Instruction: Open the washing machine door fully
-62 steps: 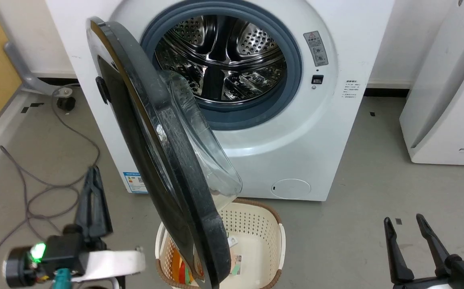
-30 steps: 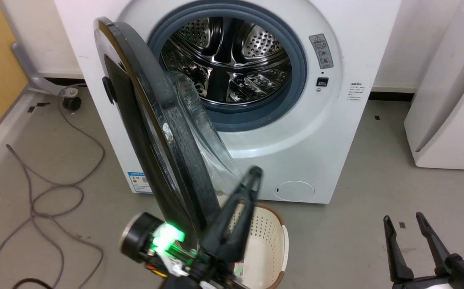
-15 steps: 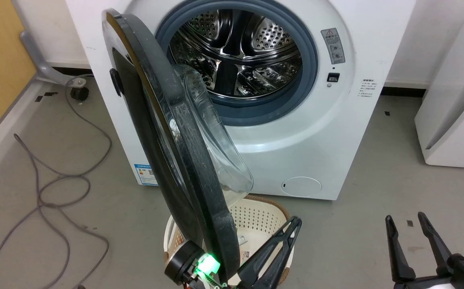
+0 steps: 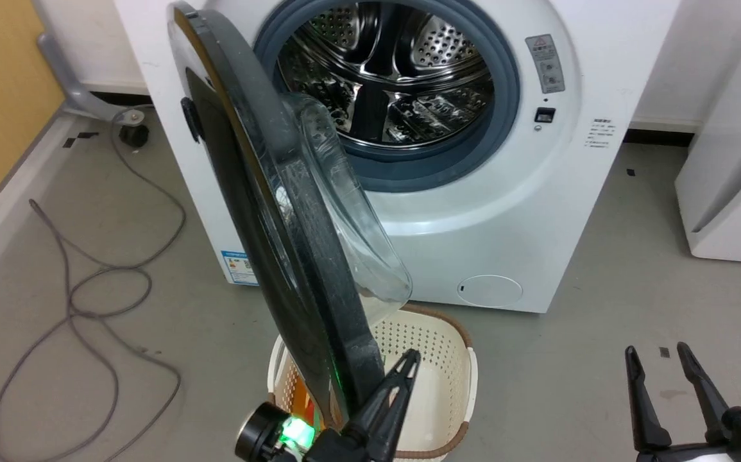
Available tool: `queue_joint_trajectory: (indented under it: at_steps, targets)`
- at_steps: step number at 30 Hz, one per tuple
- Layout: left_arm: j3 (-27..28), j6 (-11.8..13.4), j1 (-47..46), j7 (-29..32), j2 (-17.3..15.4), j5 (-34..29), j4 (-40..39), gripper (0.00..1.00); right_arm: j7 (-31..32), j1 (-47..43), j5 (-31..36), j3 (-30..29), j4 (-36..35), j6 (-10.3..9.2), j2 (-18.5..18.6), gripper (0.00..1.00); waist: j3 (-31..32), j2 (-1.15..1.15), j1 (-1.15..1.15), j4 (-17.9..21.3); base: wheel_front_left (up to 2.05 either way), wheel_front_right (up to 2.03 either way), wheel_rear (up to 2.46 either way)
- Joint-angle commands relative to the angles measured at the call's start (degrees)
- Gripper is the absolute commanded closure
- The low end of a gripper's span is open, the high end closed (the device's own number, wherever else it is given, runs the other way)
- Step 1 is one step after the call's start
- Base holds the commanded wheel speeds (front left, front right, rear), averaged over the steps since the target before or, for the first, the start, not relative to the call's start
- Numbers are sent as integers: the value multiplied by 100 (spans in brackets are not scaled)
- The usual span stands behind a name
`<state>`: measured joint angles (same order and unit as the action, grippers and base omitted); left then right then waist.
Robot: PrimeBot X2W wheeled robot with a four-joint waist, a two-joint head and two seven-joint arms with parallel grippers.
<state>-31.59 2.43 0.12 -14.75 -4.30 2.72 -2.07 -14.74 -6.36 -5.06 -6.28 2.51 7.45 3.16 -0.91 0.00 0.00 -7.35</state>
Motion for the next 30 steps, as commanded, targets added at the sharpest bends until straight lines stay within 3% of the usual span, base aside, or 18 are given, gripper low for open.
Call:
queue_joint_trajectory:
  at_steps: [1,16,30]
  targets:
    - [73,39,93,-25,20,14,43,100,-26,64,20,-20,14,3,-28,0,-15,0,0,-57,0,0,0]
    - [286,-55,296,-25,78,-66,-12,100,-26,49,-15,-55,16,3,-28,0,-22,0,0,-871,0,0,0]
    - [668,39,468,-25,78,-88,-73,100,-26,104,16,-47,5,3,-28,0,-176,0,0,-1698,0,0,0]
